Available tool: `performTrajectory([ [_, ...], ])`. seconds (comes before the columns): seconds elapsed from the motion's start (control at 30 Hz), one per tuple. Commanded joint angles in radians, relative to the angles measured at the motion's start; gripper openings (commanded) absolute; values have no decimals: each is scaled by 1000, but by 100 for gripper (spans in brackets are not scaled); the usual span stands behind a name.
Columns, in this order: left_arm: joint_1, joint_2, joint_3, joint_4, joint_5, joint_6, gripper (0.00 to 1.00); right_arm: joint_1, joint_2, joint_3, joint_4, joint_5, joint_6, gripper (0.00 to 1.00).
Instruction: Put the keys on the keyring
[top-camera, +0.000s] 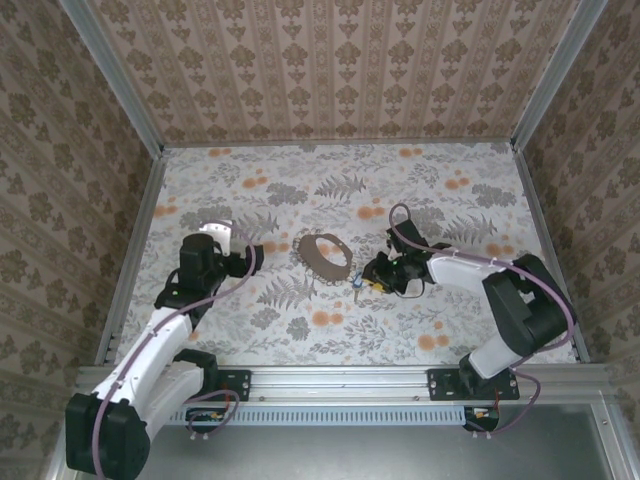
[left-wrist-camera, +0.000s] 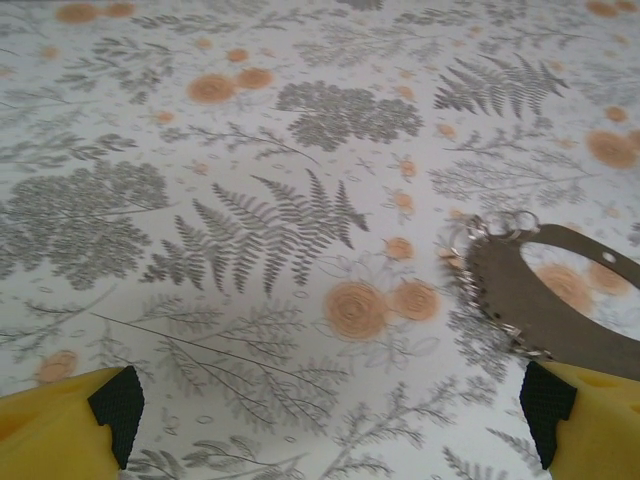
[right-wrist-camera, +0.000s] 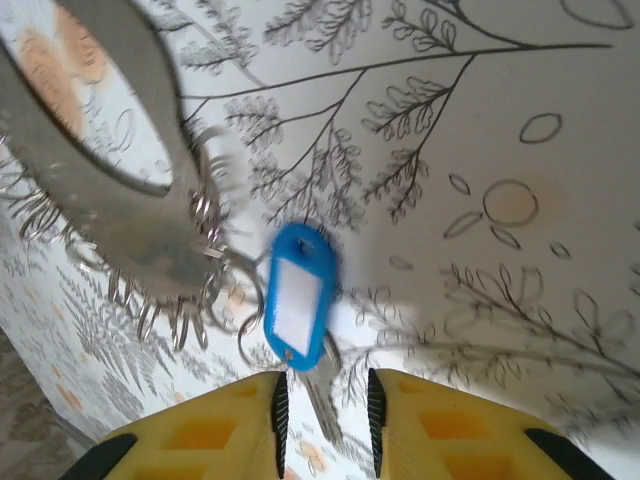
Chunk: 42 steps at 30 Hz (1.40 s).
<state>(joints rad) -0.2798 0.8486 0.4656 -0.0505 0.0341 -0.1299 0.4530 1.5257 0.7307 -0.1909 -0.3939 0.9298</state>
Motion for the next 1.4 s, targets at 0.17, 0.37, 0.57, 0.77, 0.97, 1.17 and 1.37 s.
performTrajectory([
  [0.17, -2, 23, 19, 60, -167, 182, 100, -3, -484, 51, -174, 440, -356, 56],
  [0.37, 6, 108, -45, 218, -190, 371, 100, -5, -831, -139, 141, 827, -786, 100],
  [0.57, 66, 287, -47, 361, -87, 334, 100, -54, -993, -485, 560, 835, -1221, 100],
  [0.77, 131, 458, -87, 701, 16, 264, 100, -242, -899, -662, 816, 722, -1014, 100],
  [0.97, 184, 541, -66, 770, 43, 312, 100, -376, -702, -709, 981, 618, -960, 100],
  [1.17, 283, 679, -112, 993, 168, 242, 100, -417, -480, -651, 1124, 534, -990, 100],
  [1.37, 303, 686, -74, 927, 179, 216, 100, -428, -335, -523, 1060, 424, -1003, 100],
])
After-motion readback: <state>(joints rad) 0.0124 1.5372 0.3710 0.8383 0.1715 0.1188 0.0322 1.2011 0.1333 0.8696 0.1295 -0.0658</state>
